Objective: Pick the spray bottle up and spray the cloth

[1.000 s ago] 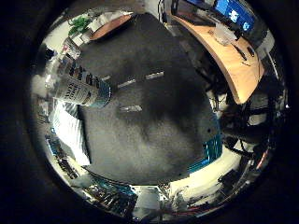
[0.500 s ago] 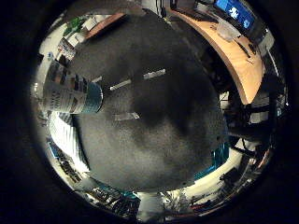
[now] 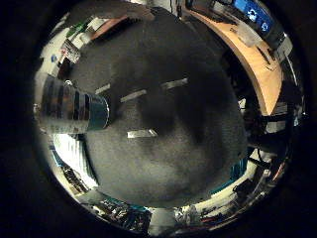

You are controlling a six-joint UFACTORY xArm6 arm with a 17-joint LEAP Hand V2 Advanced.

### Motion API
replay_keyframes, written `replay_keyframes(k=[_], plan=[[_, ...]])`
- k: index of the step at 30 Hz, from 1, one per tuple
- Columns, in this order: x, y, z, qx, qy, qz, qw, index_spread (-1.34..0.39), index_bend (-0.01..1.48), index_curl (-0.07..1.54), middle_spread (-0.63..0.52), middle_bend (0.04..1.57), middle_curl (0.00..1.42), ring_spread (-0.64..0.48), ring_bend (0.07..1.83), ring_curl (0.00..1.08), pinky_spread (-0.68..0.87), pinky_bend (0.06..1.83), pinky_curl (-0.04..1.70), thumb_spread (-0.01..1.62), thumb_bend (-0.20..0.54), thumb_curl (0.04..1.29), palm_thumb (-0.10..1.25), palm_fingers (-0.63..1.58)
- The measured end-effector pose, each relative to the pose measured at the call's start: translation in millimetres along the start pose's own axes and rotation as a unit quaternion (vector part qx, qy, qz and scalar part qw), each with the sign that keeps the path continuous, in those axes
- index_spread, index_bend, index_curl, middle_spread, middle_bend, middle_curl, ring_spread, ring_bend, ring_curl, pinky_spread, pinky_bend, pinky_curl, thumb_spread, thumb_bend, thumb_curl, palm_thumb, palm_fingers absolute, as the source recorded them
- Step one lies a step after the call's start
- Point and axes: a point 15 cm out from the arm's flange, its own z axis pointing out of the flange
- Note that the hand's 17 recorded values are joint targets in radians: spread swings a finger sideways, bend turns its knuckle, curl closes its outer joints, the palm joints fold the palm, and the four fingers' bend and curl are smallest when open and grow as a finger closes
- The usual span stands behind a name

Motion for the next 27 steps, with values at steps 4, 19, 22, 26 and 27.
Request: replay_keyframes(k=[4, 19, 22, 26, 27], plan=[[-7.8, -1.9, 9.3, -0.001, 0.002, -0.005, 1.000, -0.35, 0.14, 0.21, 0.10, 0.17, 0.23, 0.32, 0.33, 0.28, 0.60, 0.92, 0.28, 0.83, -0.036, 0.34, 0.22, -0.06], [-13.6, -6.5, 18.3, 0.003, 0.009, -0.003, 1.000, -0.29, 0.11, 0.17, -0.02, 0.30, 0.33, -0.02, 0.95, 0.40, 0.25, 1.31, 0.36, 0.92, -0.013, 0.36, 0.47, 0.34], [-15.4, -9.4, 18.8, 0.010, 0.006, 0.003, 1.000, -0.32, 0.10, 0.15, -0.15, 0.43, 0.38, -0.26, 1.16, 0.44, -0.14, 1.44, 0.38, 0.94, 0.009, 0.41, 0.65, 0.54], [-18.8, -14.9, 18.9, 0.024, -0.002, 0.015, 1.000, -0.43, 0.17, 0.17, -0.33, 0.64, 0.46, -0.41, 1.17, 0.44, -0.44, 1.39, 0.35, 0.75, 0.026, 0.53, 0.91, 0.78], [-19.4, -16.9, 18.3, 0.029, -0.004, 0.018, 0.999, -0.45, 0.18, 0.17, -0.35, 0.66, 0.47, -0.41, 1.16, 0.44, -0.46, 1.37, 0.34, 0.71, 0.017, 0.55, 0.93, 0.81]])
